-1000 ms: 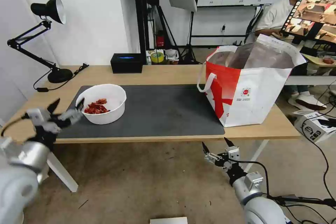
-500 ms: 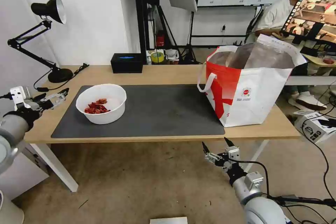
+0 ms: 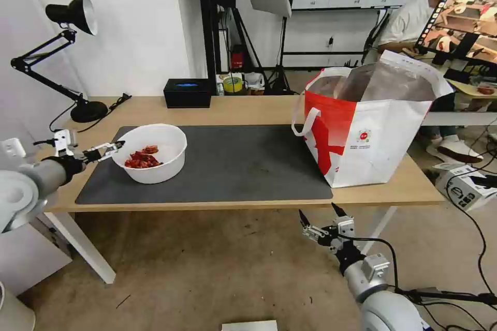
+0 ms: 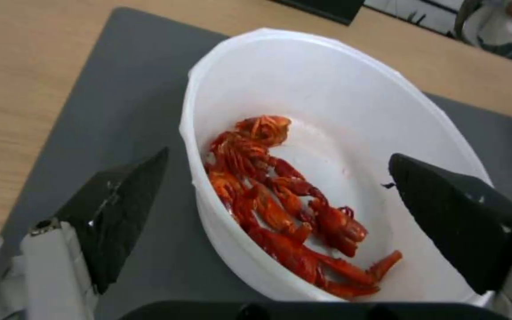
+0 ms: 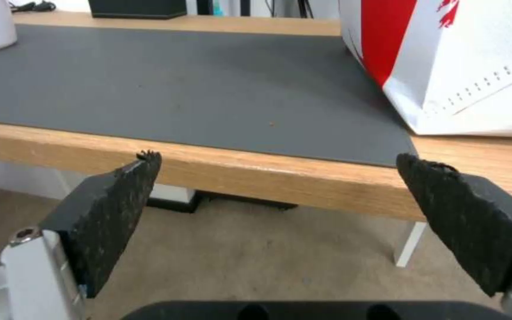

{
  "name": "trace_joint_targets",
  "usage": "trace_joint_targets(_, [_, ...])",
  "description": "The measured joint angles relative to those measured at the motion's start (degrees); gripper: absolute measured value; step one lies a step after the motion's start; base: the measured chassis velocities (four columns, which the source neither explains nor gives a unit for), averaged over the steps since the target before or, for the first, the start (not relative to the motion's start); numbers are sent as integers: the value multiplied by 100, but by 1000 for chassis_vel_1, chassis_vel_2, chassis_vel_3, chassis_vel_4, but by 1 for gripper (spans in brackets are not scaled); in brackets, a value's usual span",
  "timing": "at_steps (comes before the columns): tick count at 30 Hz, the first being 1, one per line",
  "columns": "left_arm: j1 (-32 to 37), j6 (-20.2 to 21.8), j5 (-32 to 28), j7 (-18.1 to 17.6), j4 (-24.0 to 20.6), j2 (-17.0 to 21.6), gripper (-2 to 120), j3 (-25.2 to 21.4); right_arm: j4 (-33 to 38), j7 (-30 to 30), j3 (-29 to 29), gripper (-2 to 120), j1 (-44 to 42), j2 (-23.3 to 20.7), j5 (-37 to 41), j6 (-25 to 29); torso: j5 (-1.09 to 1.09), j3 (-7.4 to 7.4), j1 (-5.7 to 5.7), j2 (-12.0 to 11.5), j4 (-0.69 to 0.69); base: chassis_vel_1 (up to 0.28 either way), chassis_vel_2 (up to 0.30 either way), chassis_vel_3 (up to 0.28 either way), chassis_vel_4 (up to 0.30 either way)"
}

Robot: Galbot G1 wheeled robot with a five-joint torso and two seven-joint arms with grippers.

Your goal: Pick up the trash from the table and place it into the takeout bag.

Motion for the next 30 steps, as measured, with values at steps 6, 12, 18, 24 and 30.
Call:
trace_joint_targets(6, [-507, 229, 102, -78, 302, -57, 100, 425, 0, 0, 0, 100, 0, 0, 0, 0, 1, -1, 0, 0, 0, 0, 0, 0, 0])
trace_joint_targets(12, [-1119, 465, 118, -352, 655, -177, 100, 905, 0, 0, 0, 100, 0, 0, 0, 0, 1, 0, 0, 0, -1, 0, 0, 0, 0])
trace_joint_targets(18, [-1531, 518, 118, -670, 921, -324, 100, 1275, 0, 0, 0, 100, 0, 0, 0, 0, 1, 0, 0, 0, 0, 0, 0, 0, 0])
trace_joint_targets(24, [-1756, 518, 28, -940, 1092, -430, 100, 1532, 0, 0, 0, 100, 0, 0, 0, 0, 1, -1, 0, 0, 0, 0, 0, 0, 0])
trace_joint_targets(30, [-1916, 511, -91, -1121, 1217, -490, 100, 1743, 0, 0, 0, 100, 0, 0, 0, 0, 2, -1, 0, 0, 0, 0, 0, 0, 0])
